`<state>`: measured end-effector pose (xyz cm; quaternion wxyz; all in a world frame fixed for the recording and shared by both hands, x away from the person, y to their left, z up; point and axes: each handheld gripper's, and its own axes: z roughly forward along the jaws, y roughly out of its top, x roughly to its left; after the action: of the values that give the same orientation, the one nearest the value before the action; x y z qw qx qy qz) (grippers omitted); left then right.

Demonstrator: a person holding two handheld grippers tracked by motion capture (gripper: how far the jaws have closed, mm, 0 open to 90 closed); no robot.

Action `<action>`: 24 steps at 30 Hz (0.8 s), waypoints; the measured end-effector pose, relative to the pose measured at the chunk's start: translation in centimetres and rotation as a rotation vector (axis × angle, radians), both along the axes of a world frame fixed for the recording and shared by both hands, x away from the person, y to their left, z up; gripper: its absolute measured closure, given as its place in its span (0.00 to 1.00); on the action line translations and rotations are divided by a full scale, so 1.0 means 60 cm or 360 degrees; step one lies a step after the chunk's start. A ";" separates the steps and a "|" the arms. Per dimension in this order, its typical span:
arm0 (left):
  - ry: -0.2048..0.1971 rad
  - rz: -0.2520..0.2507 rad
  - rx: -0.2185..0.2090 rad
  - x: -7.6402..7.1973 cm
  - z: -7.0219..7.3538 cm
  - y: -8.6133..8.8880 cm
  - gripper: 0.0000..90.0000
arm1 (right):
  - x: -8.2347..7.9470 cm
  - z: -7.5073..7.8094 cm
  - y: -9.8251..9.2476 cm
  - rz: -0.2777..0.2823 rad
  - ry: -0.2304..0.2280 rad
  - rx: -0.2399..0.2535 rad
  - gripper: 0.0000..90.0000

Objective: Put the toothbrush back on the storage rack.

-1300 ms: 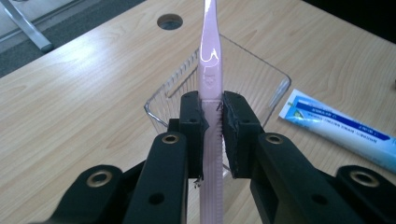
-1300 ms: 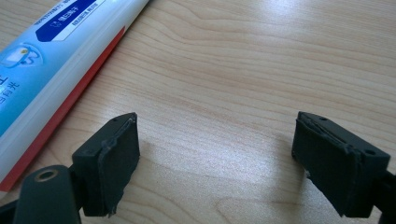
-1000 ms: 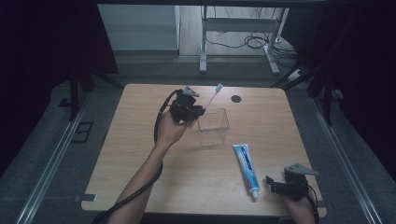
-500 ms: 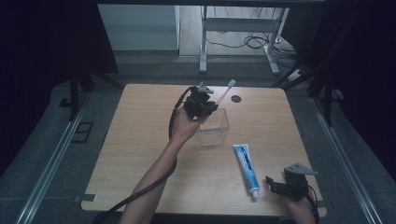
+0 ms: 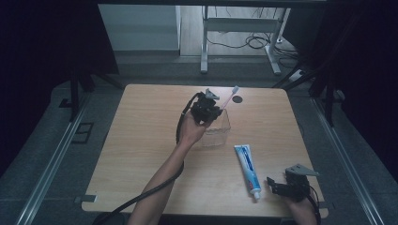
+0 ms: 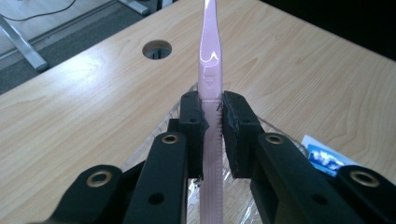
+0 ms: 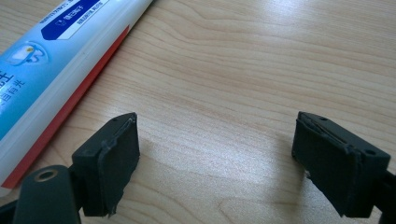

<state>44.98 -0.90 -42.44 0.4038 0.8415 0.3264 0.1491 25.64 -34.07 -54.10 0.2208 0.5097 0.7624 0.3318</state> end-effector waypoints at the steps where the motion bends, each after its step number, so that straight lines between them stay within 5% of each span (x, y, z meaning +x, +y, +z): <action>1: 0.0002 0.0001 0.0003 -0.001 -0.004 -0.001 0.88 | 0.000 0.000 0.000 0.0001 0.0000 -0.0001 0.16; 14: 0.0036 -0.0009 0.0077 -0.012 -0.043 -0.006 0.88 | 0.000 0.000 0.000 0.0007 0.0002 0.0000 0.16; 24: 0.0055 -0.0015 0.0111 -0.018 -0.052 -0.006 0.88 | 0.000 0.000 0.000 0.0010 -0.0001 -0.0004 0.16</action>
<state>43.87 -1.23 -45.53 0.3693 0.8590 0.3240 0.1440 25.63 -34.05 -54.10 0.2205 0.5069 0.7644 0.3317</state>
